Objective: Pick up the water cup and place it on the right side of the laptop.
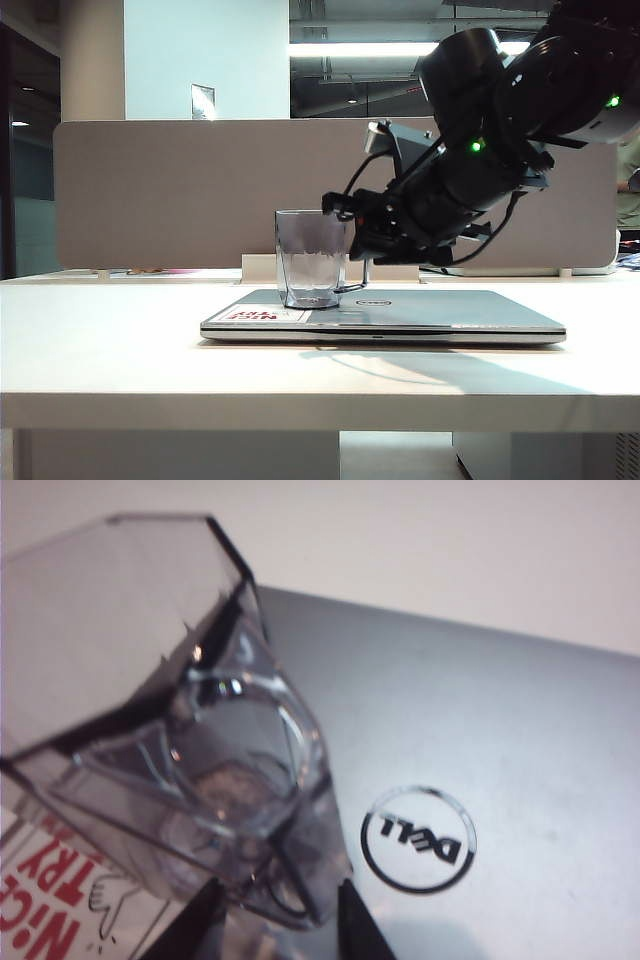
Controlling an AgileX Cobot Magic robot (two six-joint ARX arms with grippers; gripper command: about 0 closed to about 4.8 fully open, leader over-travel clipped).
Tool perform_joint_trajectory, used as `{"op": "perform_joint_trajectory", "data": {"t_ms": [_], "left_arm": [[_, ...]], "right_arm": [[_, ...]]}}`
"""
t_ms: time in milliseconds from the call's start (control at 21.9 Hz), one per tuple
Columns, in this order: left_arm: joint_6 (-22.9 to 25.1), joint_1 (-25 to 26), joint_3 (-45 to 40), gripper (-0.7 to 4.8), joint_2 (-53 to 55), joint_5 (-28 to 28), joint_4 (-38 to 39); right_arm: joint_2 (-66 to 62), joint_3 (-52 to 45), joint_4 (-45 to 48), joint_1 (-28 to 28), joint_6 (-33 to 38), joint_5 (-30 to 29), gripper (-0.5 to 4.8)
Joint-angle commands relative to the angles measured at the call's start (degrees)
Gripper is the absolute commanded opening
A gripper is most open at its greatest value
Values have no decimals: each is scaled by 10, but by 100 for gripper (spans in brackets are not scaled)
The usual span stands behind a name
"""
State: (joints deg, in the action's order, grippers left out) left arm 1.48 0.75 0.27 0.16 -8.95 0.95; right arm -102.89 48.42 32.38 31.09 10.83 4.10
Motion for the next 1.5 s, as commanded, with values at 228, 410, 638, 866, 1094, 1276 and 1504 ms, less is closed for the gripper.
{"op": "perform_joint_trajectory", "data": {"t_ms": [228, 410, 638, 866, 1094, 1276, 1504], "left_arm": [[0, 1, 2, -4, 1, -3, -6], [0, 1, 2, -4, 1, -3, -6], [0, 1, 2, -4, 1, -3, -6], [0, 1, 2, -4, 1, -3, -6], [0, 1, 2, -4, 1, -3, -6], [0, 1, 2, -4, 1, -3, -6], [0, 1, 2, -4, 1, -3, -6]], "right_arm": [[-30, 4, 63, 1, 2, 21, 157], [-50, 4, 94, 1, 2, 25, 156], [-60, 4, 134, 0, 1, 53, 144], [-72, 8, 145, -1, 1, 62, 144], [-88, 25, 141, -1, 1, 65, 144], [-95, 39, 140, -1, 1, 66, 97], [-95, 39, 141, -2, -3, 66, 47]]}}
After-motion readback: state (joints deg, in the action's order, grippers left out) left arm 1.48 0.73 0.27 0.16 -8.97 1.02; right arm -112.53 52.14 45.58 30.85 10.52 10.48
